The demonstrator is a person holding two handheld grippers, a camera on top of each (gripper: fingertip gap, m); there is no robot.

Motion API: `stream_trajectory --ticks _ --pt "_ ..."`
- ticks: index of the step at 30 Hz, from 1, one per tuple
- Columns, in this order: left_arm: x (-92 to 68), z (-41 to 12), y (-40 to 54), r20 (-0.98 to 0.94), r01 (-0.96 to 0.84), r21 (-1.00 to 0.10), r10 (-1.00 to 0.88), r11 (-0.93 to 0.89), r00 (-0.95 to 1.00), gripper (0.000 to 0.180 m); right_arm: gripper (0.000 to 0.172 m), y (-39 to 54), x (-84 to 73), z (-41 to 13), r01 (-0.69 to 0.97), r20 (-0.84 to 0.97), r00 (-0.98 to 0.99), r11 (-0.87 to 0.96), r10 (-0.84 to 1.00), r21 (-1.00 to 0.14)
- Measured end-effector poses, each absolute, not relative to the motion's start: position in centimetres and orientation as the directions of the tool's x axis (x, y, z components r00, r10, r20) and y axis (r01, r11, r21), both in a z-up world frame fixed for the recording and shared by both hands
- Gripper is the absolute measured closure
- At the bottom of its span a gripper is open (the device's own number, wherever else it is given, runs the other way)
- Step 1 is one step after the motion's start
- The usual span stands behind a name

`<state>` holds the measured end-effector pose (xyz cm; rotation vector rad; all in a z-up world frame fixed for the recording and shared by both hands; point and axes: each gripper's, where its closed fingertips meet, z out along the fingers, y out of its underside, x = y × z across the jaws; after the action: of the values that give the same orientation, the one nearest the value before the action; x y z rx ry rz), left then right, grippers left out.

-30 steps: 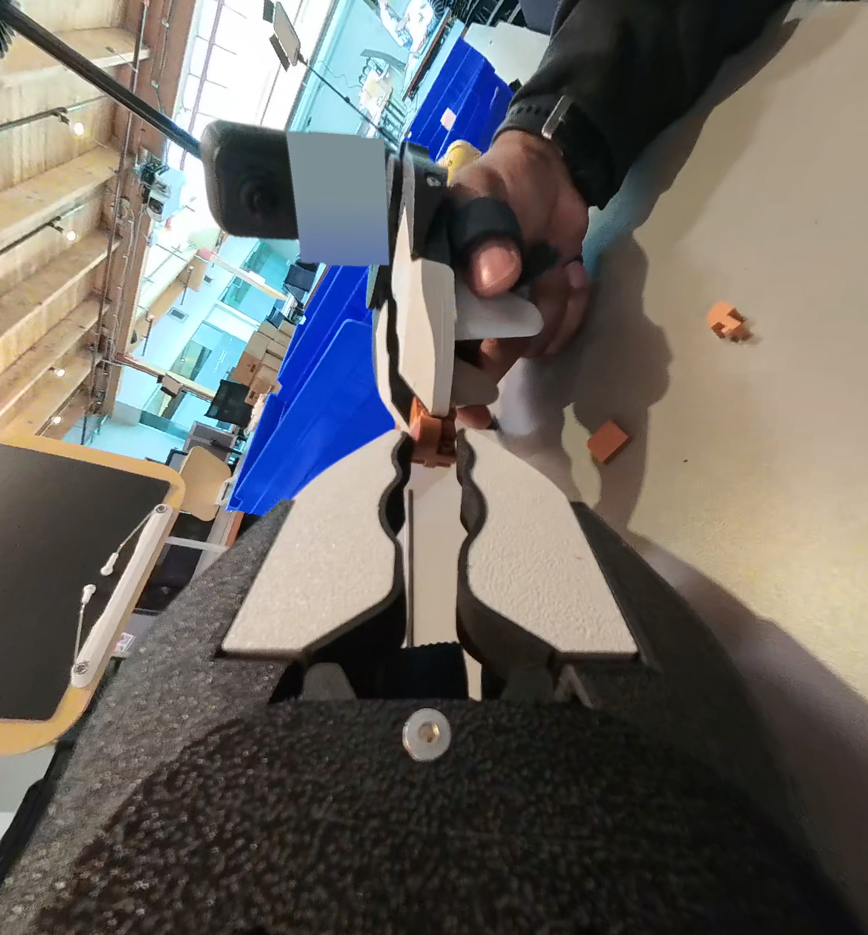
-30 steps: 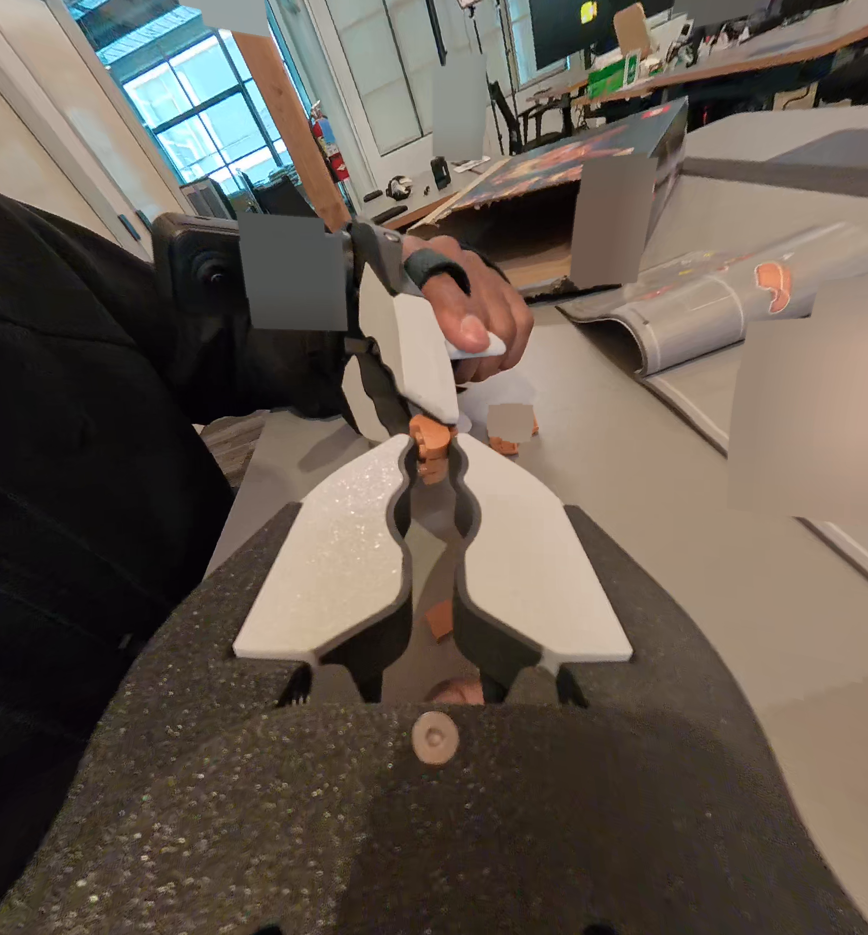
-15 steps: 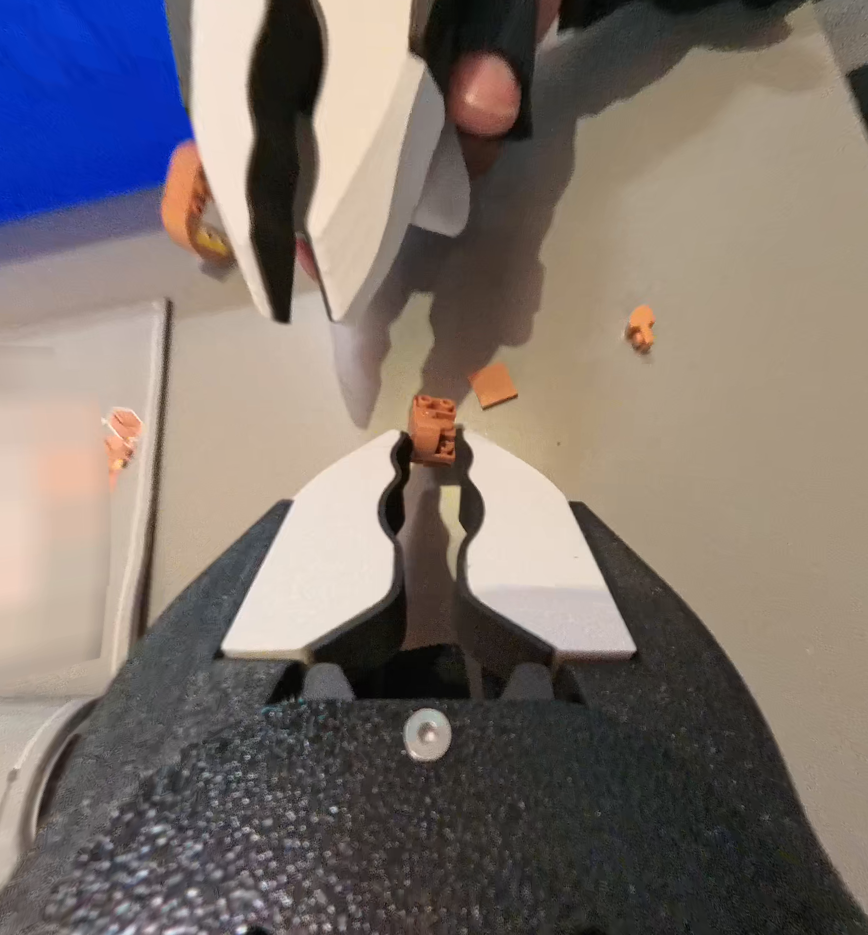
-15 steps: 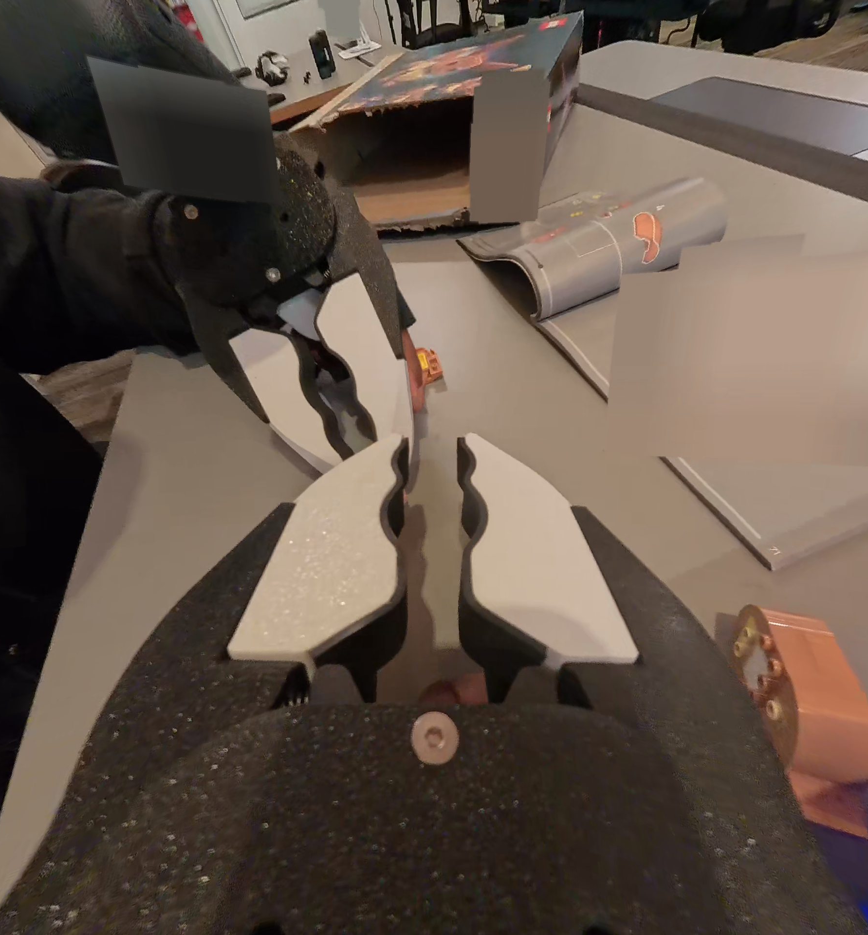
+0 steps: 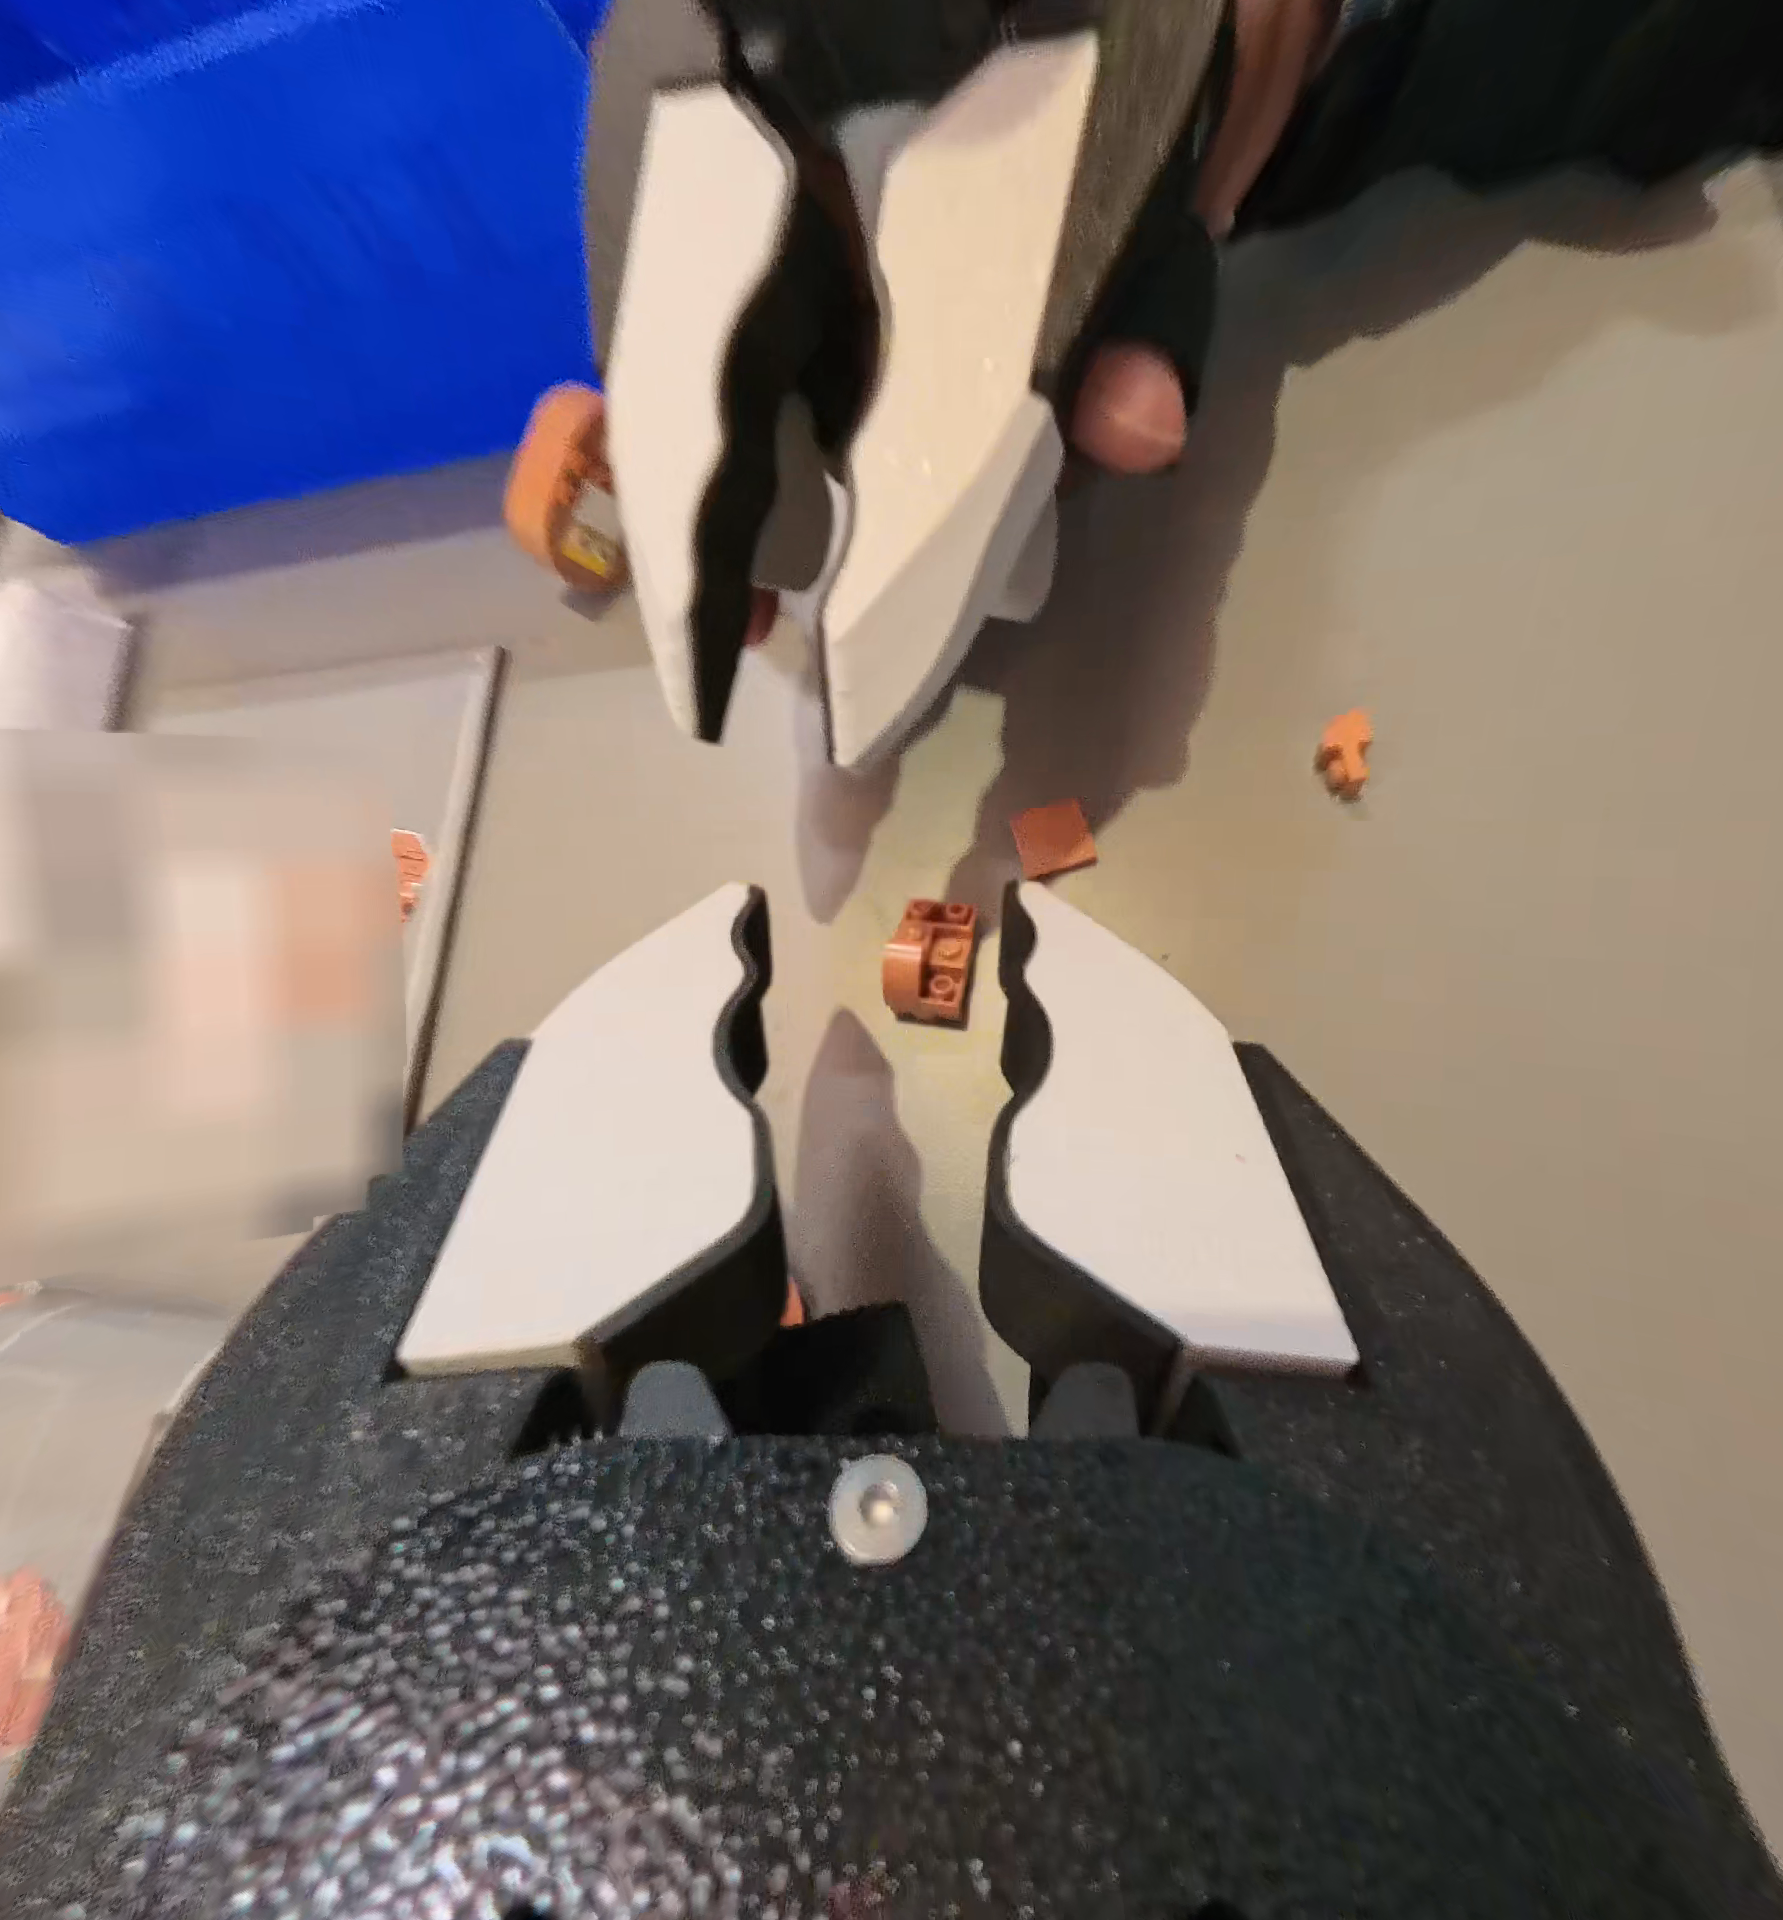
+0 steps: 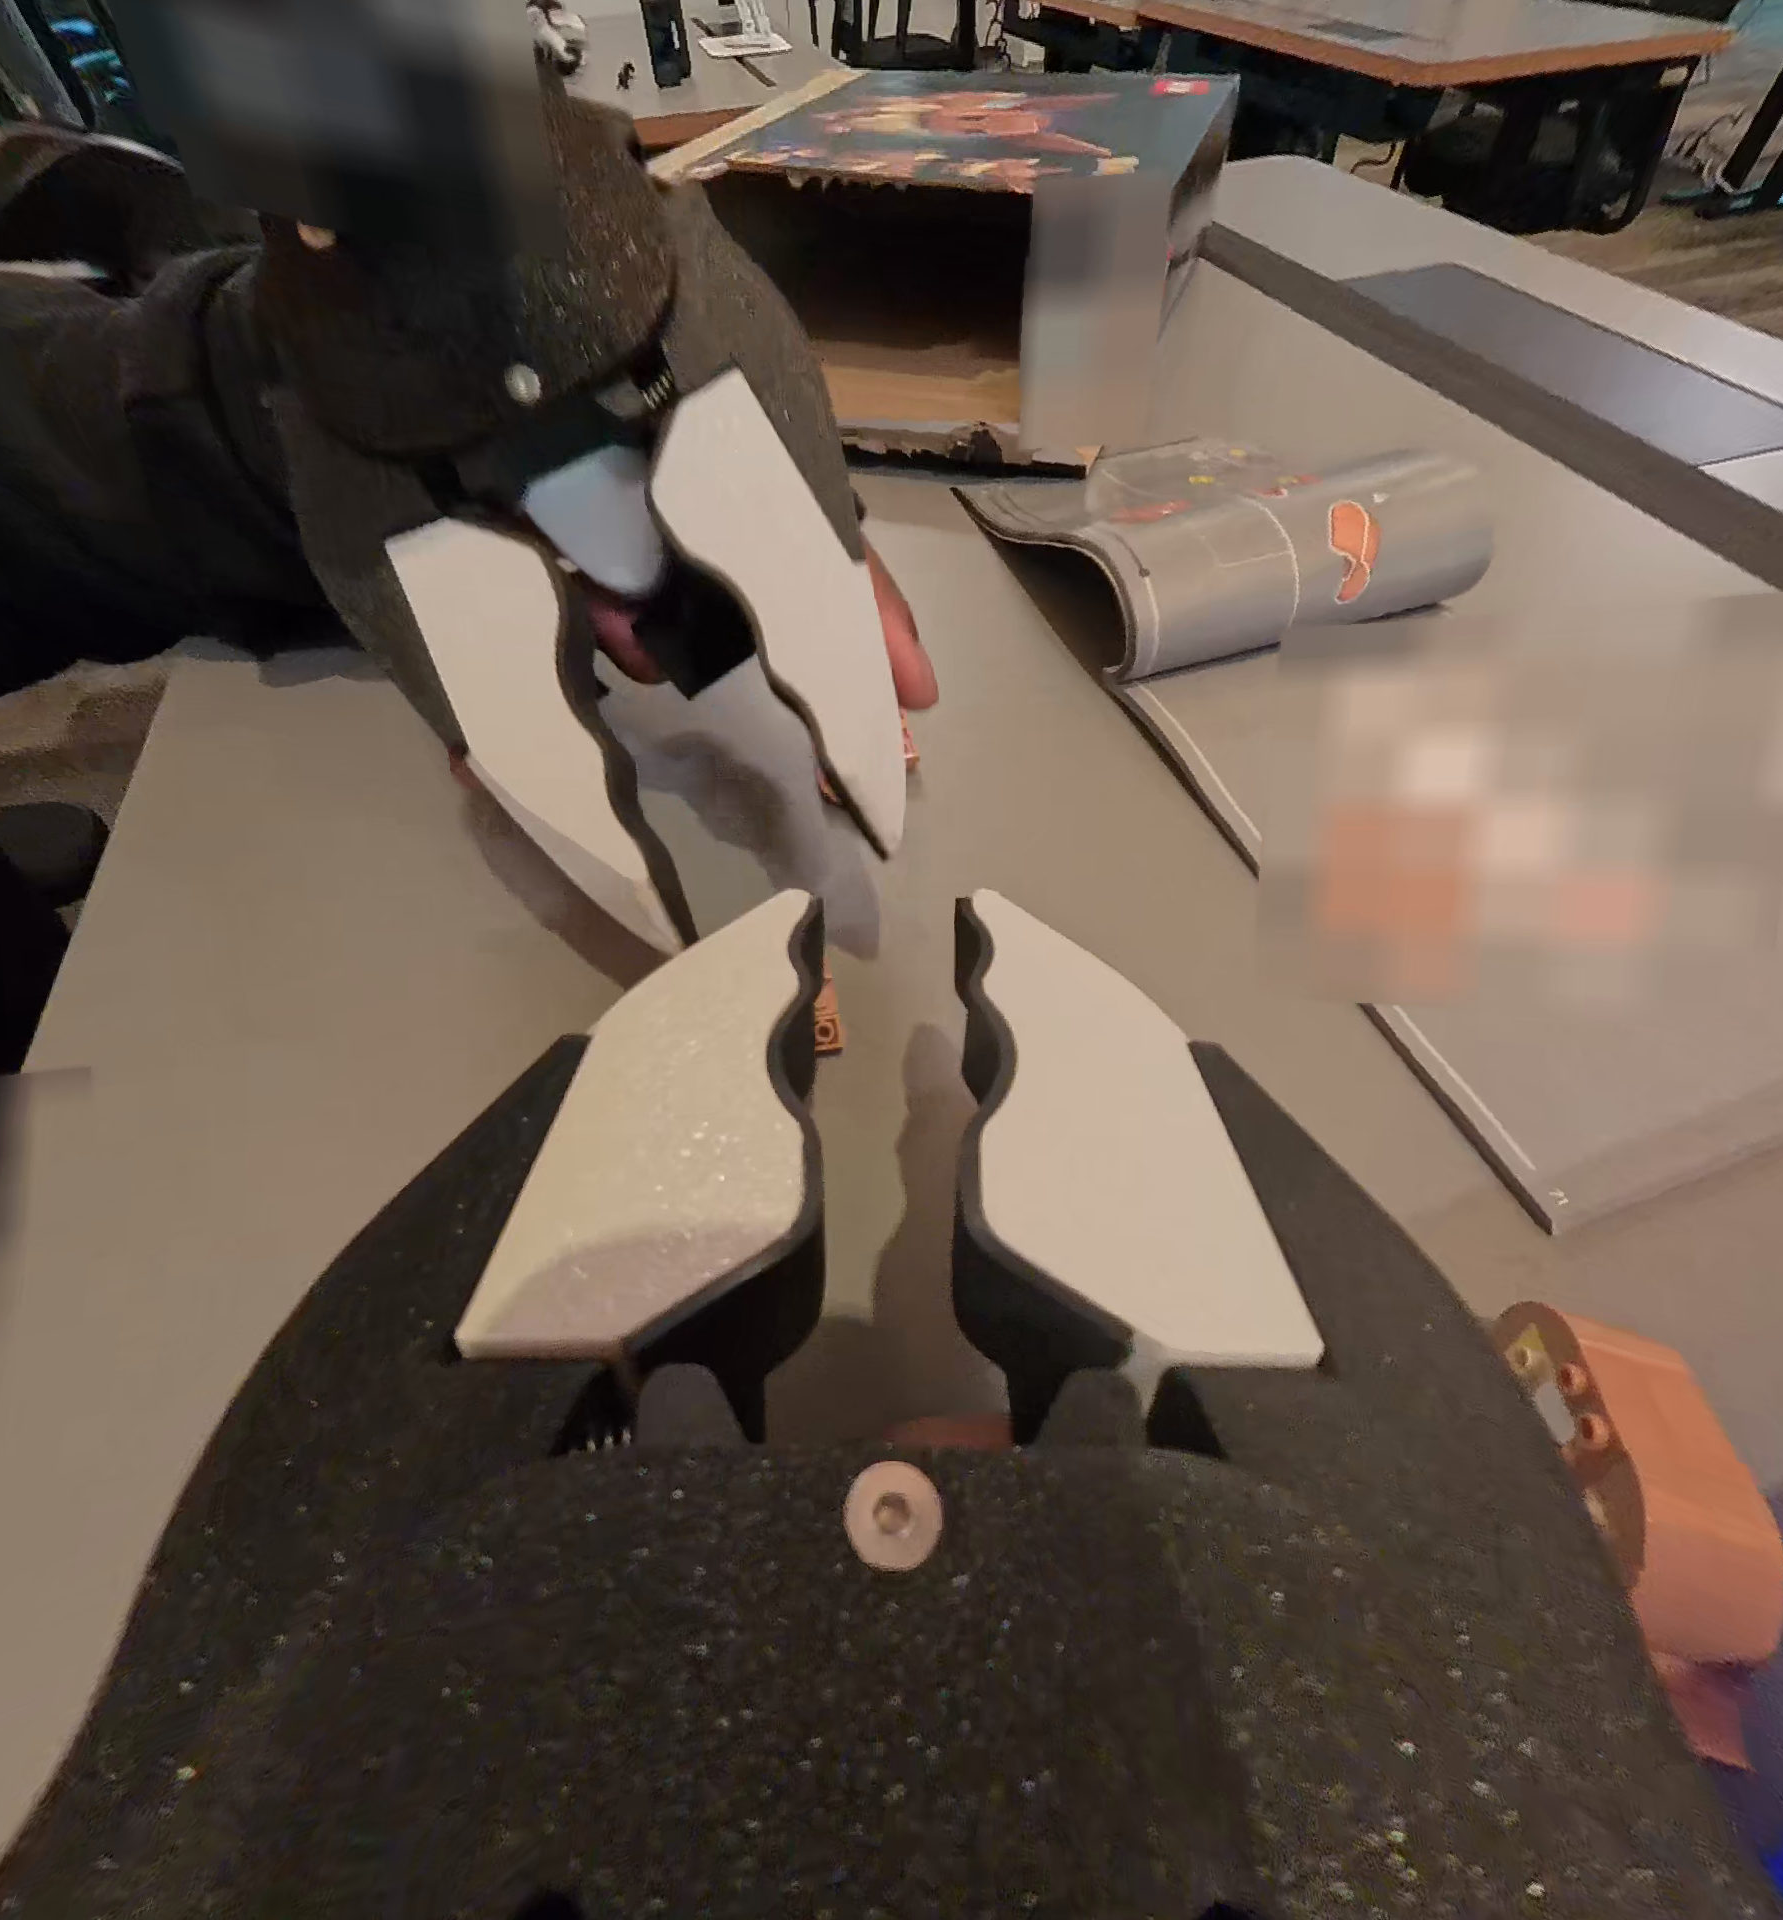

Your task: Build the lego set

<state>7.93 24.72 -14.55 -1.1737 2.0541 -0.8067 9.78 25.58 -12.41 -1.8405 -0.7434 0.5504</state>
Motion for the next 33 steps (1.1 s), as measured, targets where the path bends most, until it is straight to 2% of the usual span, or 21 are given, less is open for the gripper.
stream_trajectory --ticks 6,8,10,14,19,22,26,32,33 --pt "5.3 -12.4 23.3 -0.291 -0.395 -0.863 -0.949 0.315 -0.121 0.145 0.144 22.1 9.4 -14.3 0.426 0.105 0.699 -0.294 0.707 -0.856" --pt "4.0 -12.4 22.3 -0.291 -0.347 -0.895 -0.956 0.282 -0.026 0.148 0.145 20.4 9.3 -14.3 0.421 0.127 0.708 -0.271 0.695 -0.866" --pt "2.7 -12.0 21.8 -0.388 -0.335 -0.875 -0.920 0.349 0.054 0.151 0.147 18.7 9.3 -14.2 0.418 0.124 0.701 -0.264 0.702 -0.870" --pt "1.1 -12.7 19.8 -0.438 -0.383 -0.839 -0.897 0.387 0.055 0.154 0.149 16.2 8.4 -14.9 0.456 0.108 0.649 -0.272 0.753 -0.847" --pt "-0.1 -14.3 18.5 -0.502 -0.472 -0.768 -0.865 0.433 0.023 0.153 0.146 15.0 7.5 -17.2 0.618 0.190 0.585 -0.281 0.789 -0.734" --pt "-0.1 -14.8 18.4 -0.528 -0.503 -0.737 -0.849 0.451 0.013 0.153 0.147 15.2 7.2 -17.4 0.620 0.190 0.601 -0.302 0.776 -0.724" --pt "-0.3 -15.1 18.4 -0.546 -0.523 -0.718 -0.838 0.459 0.014 0.153 0.161 15.6 7.7 -17.6 0.599 0.172 0.643 -0.351 0.746 -0.719" --pt "-1.0 -15.2 18.1 -0.555 -0.537 -0.711 -0.831 0.454 0.032 0.153 0.166 15.8 7.5 -17.4 0.607 0.196 0.640 -0.332 0.743 -0.722" --pt "-1.1 -15.1 18.1 -0.544 -0.531 -0.721 -0.839 0.445 0.035 0.153 0.172 15.9 7.3 -17.0 0.593 0.202 0.643 -0.314 0.738 -0.741"
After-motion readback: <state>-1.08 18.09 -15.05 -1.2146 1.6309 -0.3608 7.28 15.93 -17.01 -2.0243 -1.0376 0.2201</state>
